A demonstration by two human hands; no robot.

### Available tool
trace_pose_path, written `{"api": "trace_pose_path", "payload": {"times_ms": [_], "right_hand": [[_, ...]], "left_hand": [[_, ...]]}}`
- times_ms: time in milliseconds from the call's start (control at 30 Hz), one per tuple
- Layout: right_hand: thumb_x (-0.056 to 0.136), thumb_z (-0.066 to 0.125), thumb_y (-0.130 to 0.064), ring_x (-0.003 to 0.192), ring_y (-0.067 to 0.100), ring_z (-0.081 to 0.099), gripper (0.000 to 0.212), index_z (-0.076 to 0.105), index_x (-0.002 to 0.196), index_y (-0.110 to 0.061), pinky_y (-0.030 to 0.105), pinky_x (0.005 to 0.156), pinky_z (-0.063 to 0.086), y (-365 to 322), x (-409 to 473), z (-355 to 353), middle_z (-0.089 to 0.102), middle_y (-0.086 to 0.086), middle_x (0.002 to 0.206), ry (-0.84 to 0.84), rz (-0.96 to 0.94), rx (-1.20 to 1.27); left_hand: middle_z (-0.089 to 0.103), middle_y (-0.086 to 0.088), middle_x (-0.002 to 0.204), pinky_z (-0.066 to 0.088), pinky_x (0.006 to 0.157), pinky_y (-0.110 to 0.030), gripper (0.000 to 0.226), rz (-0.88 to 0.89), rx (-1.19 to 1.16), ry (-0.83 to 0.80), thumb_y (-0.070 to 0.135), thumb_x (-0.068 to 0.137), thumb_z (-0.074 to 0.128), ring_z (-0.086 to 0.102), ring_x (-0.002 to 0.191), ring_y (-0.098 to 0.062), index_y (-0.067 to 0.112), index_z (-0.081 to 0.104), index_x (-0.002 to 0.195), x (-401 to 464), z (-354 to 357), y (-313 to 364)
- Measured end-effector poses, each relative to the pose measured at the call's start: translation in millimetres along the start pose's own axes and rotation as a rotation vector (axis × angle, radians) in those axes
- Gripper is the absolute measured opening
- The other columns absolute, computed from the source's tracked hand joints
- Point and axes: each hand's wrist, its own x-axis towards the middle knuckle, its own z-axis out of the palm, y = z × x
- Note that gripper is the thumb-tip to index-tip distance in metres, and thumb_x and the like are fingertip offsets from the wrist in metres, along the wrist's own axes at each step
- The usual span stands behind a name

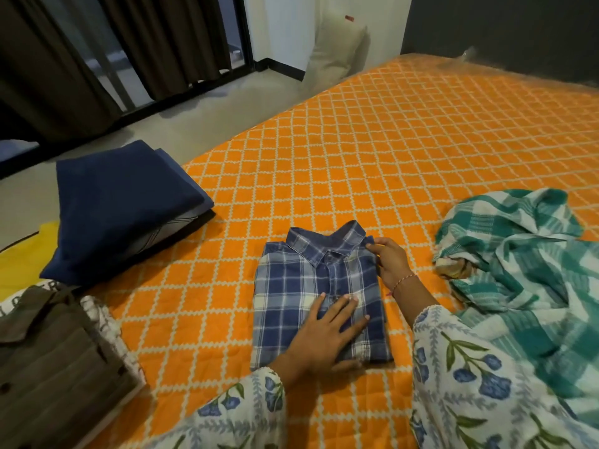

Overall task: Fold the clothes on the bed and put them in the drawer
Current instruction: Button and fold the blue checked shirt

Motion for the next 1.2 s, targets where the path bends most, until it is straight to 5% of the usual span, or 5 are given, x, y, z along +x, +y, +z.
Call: {"api": "trace_pose_path", "payload": {"times_ms": [133,400,500,667,1200], "right_hand": [[0.097,0.052,-0.012,0.083,0.028,0.053,0.018,0.059,0.113,-0.011,0.051,0.080,0.051,17,-3,3,0.060,0.025,0.117,0.199,-0.138,-0.246],[0.104,0.030,-0.025,0.108,0.038,0.051,0.042,0.054,0.118,0.007,0.039,0.085,0.038,63,-60,-24,0.056,0.027,0.119,0.338,-0.188,-0.565],[0.101,0.041,-0.036,0.065,0.029,0.046,0.051,0.052,0.067,0.000,0.036,0.065,0.032,52,-59,-20,0.049,0.022,0.070,0.179,-0.099,-0.535],[0.088,0.066,-0.035,0.106,0.033,0.062,0.052,0.055,0.129,-0.004,0.043,0.086,0.051,36,-51,-16,0.063,0.011,0.119,-0.243,0.046,-0.428],[0.083,0.070,-0.024,0.096,0.040,0.065,0.059,0.047,0.115,0.019,0.054,0.084,0.052,29,-132,95,0.063,0.027,0.113,-0.665,-0.196,-0.411]], "left_hand": [[0.006,-0.008,0.159,0.000,0.114,-0.049,0.077,-0.015,-0.099,0.191,0.070,0.090,0.005,0.013,0.145,-0.023,0.025,0.013,0.152,-2,-5,-3],[0.029,-0.017,0.148,0.028,0.109,-0.049,0.060,-1.316,-1.101,0.312,0.041,0.099,0.039,0.031,0.133,-0.034,0.001,0.030,0.143,-33,-29,-79],[0.047,-0.007,0.129,0.042,0.091,-0.038,0.053,-1.266,-1.501,0.301,0.033,0.095,0.054,0.047,0.119,-0.031,-0.007,0.042,0.129,-33,-34,-92],[0.052,-0.012,0.131,0.041,0.090,-0.035,0.054,-1.176,-1.622,0.177,0.025,0.088,0.066,0.050,0.120,-0.031,-0.007,0.049,0.129,-34,-46,-86],[0.068,-0.012,0.105,0.057,0.069,-0.039,0.051,-1.146,-1.973,0.774,0.009,0.085,0.067,0.067,0.089,-0.026,0.006,0.047,0.132,-195,-75,-100]]}}
